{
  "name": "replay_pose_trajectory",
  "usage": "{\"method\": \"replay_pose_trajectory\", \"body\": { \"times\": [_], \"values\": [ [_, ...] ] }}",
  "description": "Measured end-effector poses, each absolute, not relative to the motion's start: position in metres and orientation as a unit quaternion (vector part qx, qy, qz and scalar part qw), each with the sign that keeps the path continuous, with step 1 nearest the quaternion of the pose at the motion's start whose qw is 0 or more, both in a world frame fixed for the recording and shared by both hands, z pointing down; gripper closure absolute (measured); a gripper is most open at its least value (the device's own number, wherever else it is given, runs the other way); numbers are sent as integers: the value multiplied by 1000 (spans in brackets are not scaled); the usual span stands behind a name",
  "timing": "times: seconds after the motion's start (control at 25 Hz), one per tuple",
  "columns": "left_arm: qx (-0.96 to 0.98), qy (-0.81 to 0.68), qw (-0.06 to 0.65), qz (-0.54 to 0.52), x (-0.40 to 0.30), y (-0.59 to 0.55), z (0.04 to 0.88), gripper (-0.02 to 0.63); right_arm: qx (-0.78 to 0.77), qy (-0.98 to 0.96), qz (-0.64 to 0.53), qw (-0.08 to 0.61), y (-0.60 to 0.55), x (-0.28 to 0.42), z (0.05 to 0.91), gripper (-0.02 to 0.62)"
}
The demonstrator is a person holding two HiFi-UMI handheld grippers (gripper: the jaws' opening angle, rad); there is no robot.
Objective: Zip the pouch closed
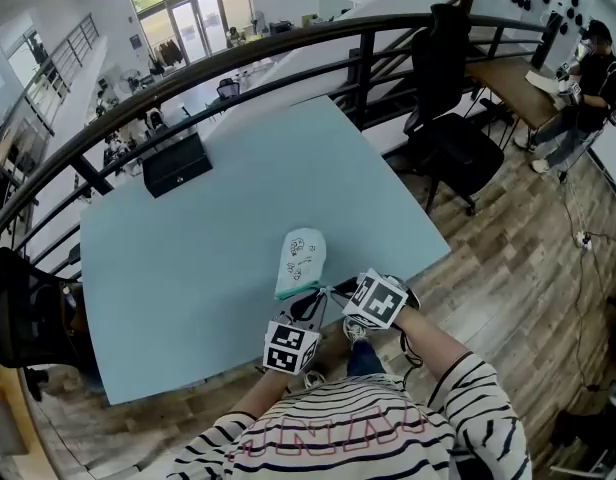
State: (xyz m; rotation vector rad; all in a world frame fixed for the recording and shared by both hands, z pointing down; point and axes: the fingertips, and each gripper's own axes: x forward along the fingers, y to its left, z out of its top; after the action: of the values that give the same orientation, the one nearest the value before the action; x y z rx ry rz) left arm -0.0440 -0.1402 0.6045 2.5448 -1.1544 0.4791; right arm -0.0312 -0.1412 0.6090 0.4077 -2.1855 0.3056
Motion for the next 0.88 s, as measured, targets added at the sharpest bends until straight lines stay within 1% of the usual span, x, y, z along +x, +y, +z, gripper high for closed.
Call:
{"method": "replay_pose_trajectory", "body": {
  "times": [0.08, 0.2, 0.44, 0.64, 0.88],
  "values": [
    [889, -399, 162, 157, -44, -137, 603, 575, 166, -879, 128, 429, -138, -30, 608, 561],
    [890, -395, 176, 144, -46, -131, 602, 580, 161, -883, 138, 419, -133, -30, 607, 561],
    [884, -401, 199, 133, -51, -126, 605, 580, 148, -883, 137, 423, -131, -30, 606, 565],
    [863, -427, 237, 127, -69, -126, 614, 581, 167, -878, 138, 427, -135, -26, 609, 566],
    [851, -442, 247, 136, -80, -126, 623, 580, 181, -874, 139, 428, -140, -22, 614, 566]
  ]
}}
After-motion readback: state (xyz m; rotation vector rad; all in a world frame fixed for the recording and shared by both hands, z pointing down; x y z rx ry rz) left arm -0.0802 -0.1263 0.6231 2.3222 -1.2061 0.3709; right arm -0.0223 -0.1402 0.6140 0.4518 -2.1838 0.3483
